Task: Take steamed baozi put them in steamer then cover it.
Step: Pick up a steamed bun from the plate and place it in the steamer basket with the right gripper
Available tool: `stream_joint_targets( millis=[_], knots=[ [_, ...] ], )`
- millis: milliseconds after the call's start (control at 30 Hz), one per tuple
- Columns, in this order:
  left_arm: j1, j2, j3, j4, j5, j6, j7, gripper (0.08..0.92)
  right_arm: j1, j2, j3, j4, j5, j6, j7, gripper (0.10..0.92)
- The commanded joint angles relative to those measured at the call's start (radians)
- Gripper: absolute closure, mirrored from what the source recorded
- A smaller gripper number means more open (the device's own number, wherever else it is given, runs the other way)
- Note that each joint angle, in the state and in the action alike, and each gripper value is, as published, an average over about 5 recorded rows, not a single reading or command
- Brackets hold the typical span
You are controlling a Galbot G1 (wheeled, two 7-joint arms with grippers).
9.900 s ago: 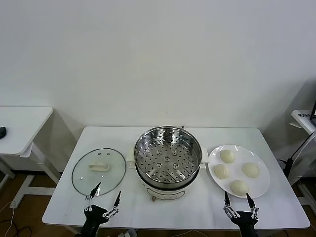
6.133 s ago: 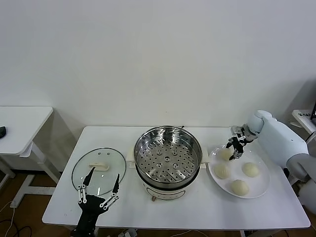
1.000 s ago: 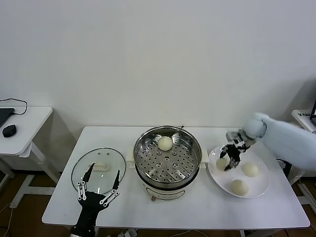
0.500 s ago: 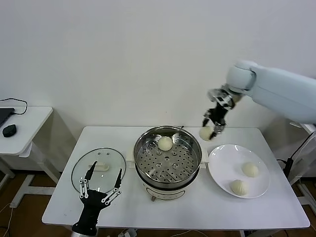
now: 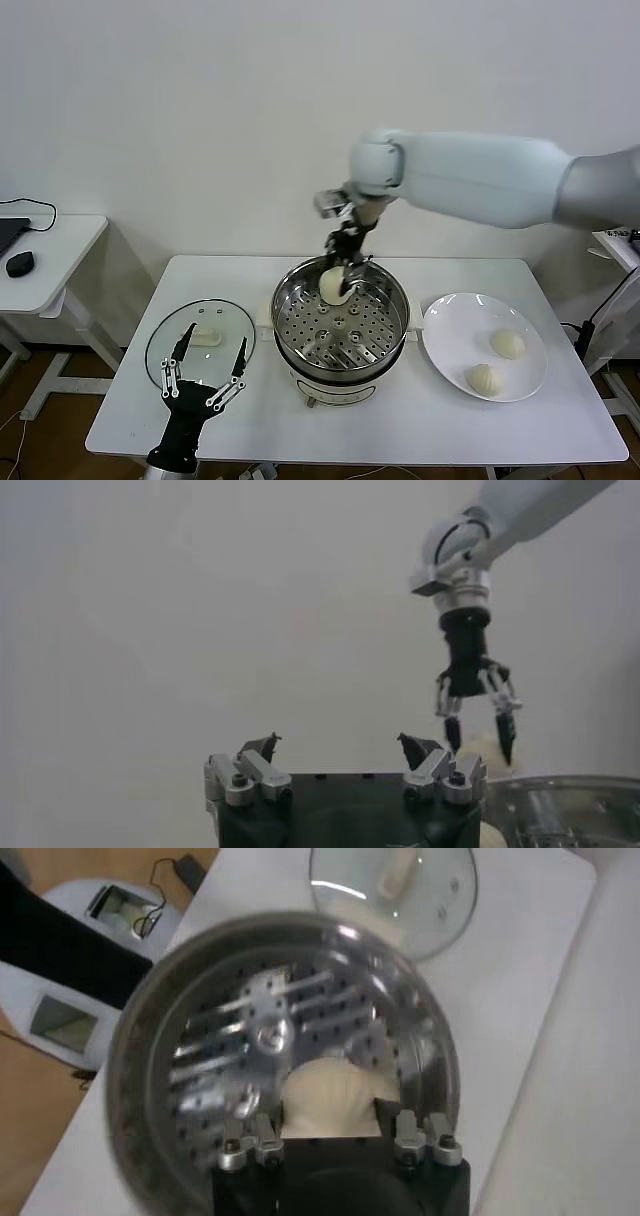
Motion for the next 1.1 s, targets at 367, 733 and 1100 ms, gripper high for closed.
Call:
stream_joint_targets(
  millis=[367, 733, 1100],
  knots=[
    [0.002, -0.001, -0.01, 0.003, 0.0, 0.001, -0.004, 0.177, -0.077, 0.122, -0.045, -0.01, 0.037, -0.053, 0.14, 0.397],
    [0.006, -0.001, -0.017, 0.003, 0.0, -0.004, -0.006, 0.177, -0.107, 0.108, -0.04, -0.004, 0.022, -0.058, 0.163, 0.38],
    [0.007, 0.002, -0.018, -0.002, 0.0, 0.0, -0.006, 0.177, 0.039, -0.112, 0.014, 0.164, -0.049, -0.049, 0.063, 0.205]
  ],
)
